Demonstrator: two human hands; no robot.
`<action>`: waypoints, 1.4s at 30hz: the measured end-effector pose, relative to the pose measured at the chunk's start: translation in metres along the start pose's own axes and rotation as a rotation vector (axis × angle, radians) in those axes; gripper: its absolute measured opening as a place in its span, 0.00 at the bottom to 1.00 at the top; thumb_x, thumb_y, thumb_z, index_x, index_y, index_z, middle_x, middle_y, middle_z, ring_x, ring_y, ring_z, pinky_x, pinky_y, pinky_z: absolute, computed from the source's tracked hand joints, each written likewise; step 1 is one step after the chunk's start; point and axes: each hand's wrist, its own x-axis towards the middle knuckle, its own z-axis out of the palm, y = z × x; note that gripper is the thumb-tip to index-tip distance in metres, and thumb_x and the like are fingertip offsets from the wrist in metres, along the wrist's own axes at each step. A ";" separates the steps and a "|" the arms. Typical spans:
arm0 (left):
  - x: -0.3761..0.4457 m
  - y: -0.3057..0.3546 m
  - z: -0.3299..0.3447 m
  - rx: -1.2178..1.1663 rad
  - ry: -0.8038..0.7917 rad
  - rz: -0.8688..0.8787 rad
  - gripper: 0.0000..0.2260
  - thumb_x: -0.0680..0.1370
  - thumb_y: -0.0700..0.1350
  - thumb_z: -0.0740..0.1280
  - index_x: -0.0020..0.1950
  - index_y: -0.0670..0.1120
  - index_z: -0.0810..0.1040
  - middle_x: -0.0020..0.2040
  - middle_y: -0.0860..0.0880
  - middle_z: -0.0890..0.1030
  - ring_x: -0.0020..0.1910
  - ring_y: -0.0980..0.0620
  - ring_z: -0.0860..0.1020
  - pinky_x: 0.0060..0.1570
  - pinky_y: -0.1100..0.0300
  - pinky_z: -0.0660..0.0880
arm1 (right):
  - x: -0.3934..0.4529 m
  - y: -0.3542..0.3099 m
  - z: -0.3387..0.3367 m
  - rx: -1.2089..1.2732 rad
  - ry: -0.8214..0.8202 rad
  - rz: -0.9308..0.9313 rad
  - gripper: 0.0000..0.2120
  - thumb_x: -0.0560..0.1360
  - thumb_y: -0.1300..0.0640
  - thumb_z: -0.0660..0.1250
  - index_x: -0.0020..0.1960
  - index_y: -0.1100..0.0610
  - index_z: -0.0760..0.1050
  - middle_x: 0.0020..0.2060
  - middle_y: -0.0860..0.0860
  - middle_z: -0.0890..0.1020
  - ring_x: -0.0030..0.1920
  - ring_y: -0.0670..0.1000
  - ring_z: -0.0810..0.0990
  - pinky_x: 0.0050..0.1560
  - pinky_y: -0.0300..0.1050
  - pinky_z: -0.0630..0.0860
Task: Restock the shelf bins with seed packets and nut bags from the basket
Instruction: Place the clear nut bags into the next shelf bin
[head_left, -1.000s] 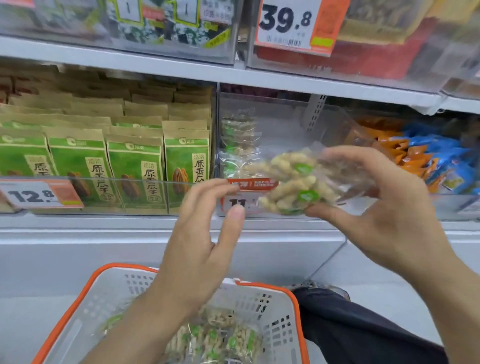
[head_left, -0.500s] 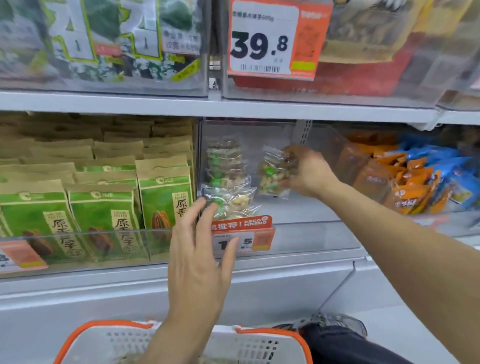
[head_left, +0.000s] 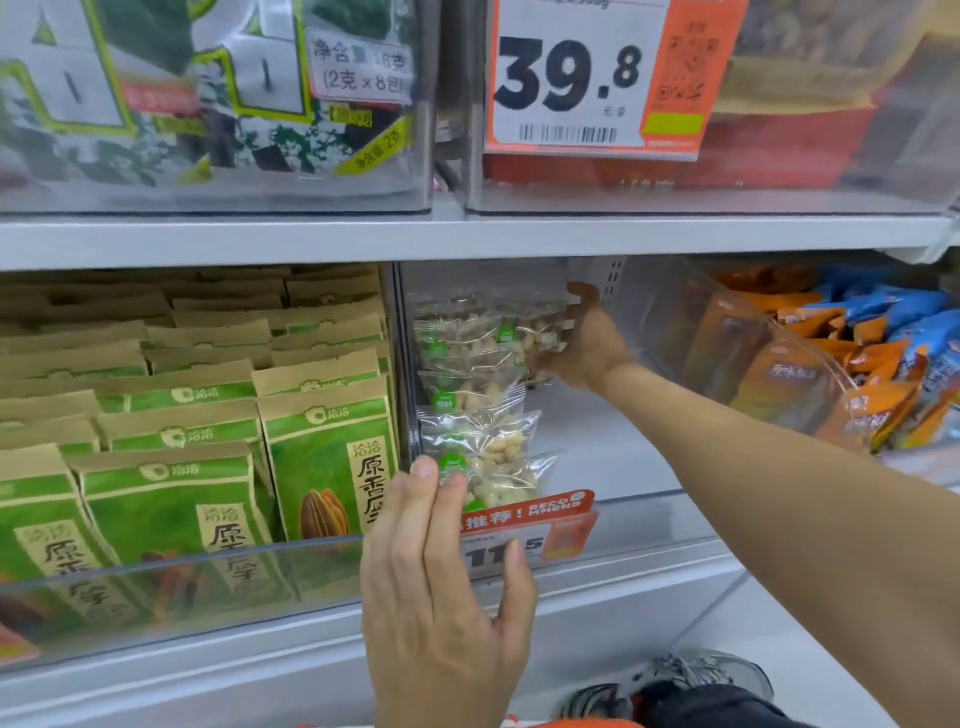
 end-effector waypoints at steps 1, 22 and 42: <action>0.000 0.000 0.001 -0.006 0.008 -0.006 0.29 0.74 0.50 0.69 0.70 0.40 0.67 0.70 0.42 0.68 0.69 0.41 0.70 0.66 0.45 0.70 | -0.006 -0.004 0.002 0.025 -0.018 0.031 0.10 0.75 0.47 0.65 0.46 0.53 0.71 0.36 0.50 0.73 0.40 0.53 0.69 0.37 0.42 0.69; 0.001 0.000 0.001 -0.017 0.001 -0.016 0.25 0.73 0.49 0.68 0.67 0.41 0.69 0.69 0.41 0.69 0.68 0.40 0.70 0.64 0.43 0.72 | -0.016 0.002 0.002 -0.404 0.068 0.049 0.30 0.63 0.50 0.83 0.56 0.58 0.72 0.47 0.48 0.78 0.50 0.48 0.78 0.43 0.33 0.69; -0.071 -0.007 -0.070 -0.351 -0.318 -0.442 0.11 0.75 0.46 0.60 0.57 0.51 0.71 0.57 0.55 0.71 0.58 0.54 0.73 0.59 0.57 0.70 | -0.301 -0.021 -0.020 -0.027 0.024 -0.094 0.08 0.75 0.64 0.70 0.45 0.52 0.76 0.40 0.49 0.81 0.37 0.44 0.77 0.35 0.33 0.73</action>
